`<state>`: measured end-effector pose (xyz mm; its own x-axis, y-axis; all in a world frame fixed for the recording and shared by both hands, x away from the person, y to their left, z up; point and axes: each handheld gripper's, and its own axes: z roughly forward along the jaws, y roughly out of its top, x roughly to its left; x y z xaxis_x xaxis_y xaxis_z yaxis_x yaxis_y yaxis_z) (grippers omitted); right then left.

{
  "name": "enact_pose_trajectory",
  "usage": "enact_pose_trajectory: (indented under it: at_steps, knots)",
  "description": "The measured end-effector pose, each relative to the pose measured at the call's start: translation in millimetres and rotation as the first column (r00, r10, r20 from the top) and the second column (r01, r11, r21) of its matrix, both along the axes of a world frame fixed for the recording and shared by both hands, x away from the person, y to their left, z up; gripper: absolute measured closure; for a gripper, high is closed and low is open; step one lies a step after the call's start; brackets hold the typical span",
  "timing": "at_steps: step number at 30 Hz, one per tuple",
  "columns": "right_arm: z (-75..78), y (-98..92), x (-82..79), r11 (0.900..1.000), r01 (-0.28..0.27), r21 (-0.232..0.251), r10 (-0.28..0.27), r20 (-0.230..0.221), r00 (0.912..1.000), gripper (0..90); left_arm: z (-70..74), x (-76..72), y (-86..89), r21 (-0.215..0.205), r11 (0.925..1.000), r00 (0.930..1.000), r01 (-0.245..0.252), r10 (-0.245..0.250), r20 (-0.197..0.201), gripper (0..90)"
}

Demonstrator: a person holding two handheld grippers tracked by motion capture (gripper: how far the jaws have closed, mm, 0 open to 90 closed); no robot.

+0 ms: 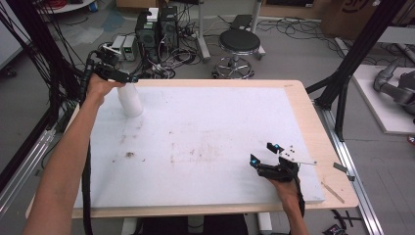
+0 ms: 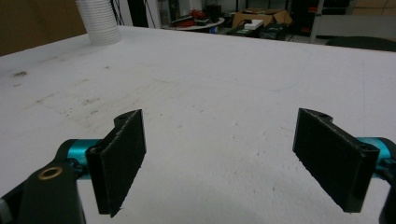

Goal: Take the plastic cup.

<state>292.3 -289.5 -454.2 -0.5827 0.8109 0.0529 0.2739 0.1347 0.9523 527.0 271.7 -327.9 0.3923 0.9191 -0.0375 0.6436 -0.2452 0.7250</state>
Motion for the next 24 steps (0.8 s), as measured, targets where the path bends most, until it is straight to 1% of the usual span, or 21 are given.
enact_pose_trajectory:
  at_steps: [2, 3, 7, 11, 16, 19, 21, 24]
  knots:
    - [0.1, 0.0, -0.1, 1.000, 0.000, 0.000, 0.000, -0.001, 1.0000, 17.2, -0.5, 0.4, 0.2, 0.002, 1.0000, 1.0000, 0.004, -0.004, -0.004, 19.7]
    - [0.0, 0.2, -0.4, 1.000, 0.000, 0.001, 0.000, -0.003, 1.0000, 17.2, -2.3, 1.6, 0.3, 0.002, 1.0000, 1.0000, -0.002, 0.002, -0.007, 19.8]
    - [0.0, -0.1, 0.0, 1.000, -0.003, 0.002, 0.003, 0.000, 1.0000, 17.2, -6.4, 4.2, -2.7, 0.001, 1.0000, 0.9994, 0.008, -0.007, -0.033, 21.1]
    - [0.2, -0.1, 0.6, 1.000, -0.003, 0.003, 0.003, -0.011, 0.9999, 17.2, -7.1, 4.6, -4.1, 0.009, 0.9999, 0.9991, 0.010, -0.009, -0.041, 24.3]
    - [0.0, -0.4, 0.8, 1.000, -0.005, 0.004, 0.005, -0.010, 0.9999, 17.2, -7.9, 4.2, -2.9, 0.018, 0.9998, 0.9985, 0.006, -0.005, -0.055, 26.3]
    - [0.0, -0.3, 0.9, 1.000, -0.006, 0.005, 0.006, -0.012, 0.9999, 17.2, -7.3, 3.5, -2.1, 0.006, 1.0000, 0.9987, 0.006, -0.005, -0.051, 29.1]
    - [0.0, -0.5, 1.5, 1.000, -0.005, 0.001, 0.005, -0.006, 1.0000, 17.2, -7.5, 3.5, -1.9, 0.010, 0.9999, 0.9984, 0.007, -0.007, -0.055, 30.1]
    - [0.1, -0.3, 1.5, 1.000, -0.004, 0.004, 0.004, -0.015, 0.9999, 17.2, -8.3, 3.5, -2.2, 0.007, 0.9999, 0.9984, 0.009, -0.008, -0.055, 31.0]
